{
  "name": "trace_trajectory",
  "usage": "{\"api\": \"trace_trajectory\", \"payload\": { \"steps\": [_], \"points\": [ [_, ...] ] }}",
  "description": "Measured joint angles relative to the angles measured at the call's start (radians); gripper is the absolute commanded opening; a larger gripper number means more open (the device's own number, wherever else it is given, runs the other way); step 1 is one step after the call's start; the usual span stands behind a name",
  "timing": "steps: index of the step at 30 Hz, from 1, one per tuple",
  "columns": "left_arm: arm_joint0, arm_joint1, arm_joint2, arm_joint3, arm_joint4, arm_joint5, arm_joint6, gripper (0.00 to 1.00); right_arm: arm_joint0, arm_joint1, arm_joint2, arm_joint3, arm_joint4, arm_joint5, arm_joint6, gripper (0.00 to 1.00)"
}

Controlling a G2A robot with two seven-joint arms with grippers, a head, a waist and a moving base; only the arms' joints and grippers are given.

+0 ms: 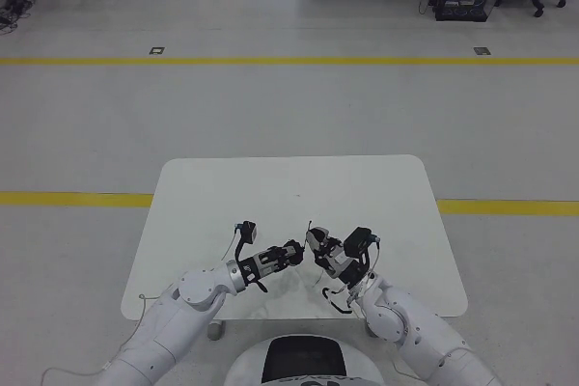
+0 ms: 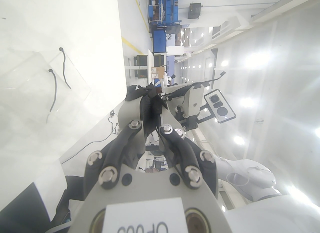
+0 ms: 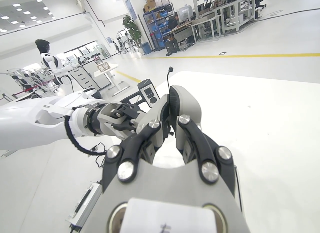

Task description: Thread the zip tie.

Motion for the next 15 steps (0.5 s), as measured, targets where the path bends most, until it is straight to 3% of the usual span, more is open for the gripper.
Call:
{"api": "trace_trajectory", "payload": {
  "steps": [15],
  "points": [
    [0.0,0.0,0.0,0.0,0.0,0.0,0.0,0.0,-0.015,0.0,0.019,-0.016,-0.017,0.0,-0.013,0.0]
  ]
}}
